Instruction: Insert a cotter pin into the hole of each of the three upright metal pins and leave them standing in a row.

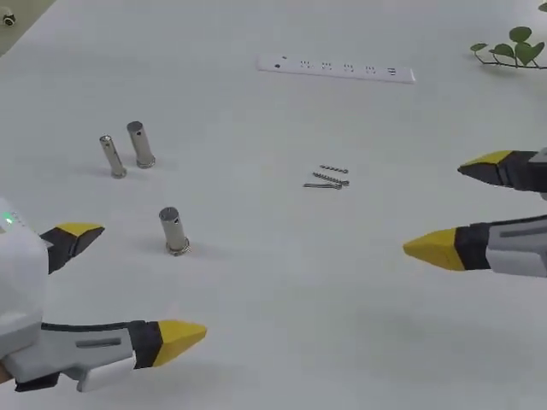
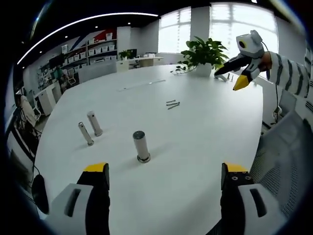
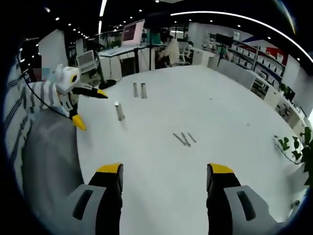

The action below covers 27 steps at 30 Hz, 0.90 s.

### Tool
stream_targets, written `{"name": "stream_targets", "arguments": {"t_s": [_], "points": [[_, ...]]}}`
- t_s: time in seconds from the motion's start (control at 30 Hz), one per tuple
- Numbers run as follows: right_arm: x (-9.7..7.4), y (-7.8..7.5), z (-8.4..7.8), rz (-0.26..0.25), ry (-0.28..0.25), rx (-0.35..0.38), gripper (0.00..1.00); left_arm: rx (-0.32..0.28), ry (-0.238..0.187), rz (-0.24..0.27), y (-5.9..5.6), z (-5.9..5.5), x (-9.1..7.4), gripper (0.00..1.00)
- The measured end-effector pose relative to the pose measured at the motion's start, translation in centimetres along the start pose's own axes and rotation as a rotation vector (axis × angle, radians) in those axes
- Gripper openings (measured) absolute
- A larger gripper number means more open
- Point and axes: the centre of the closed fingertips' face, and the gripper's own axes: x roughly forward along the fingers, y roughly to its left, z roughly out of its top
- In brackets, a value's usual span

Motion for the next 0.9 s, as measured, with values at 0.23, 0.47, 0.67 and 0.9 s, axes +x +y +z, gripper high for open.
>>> {"name": "stream_targets", "arguments": {"t_s": [0.23,0.47,0.67,0.9], "points": [[1.7,0.0,1.7,0.085,0.05,-0.157,0.66,-0.013,0.022,-0.004,0.1,-0.5,-0.3,0.98],[5.3,-0.4,1.4,0.17,0.07,-0.132,0.62,-0.075,-0.034,0.001,0.5,0.6,-0.7,0.97],[7.4,-0.8,-0.3,0.208,0.19,-0.203,0.57,-0.076,0.004,0.003,0.7,0.0,-0.7,0.95],[10.2,-1.6,0.1,0.242,0.227,-0.212,0.52,-0.097,-0.009,0.021,1.2,0.2,-0.8,0.91]]}}
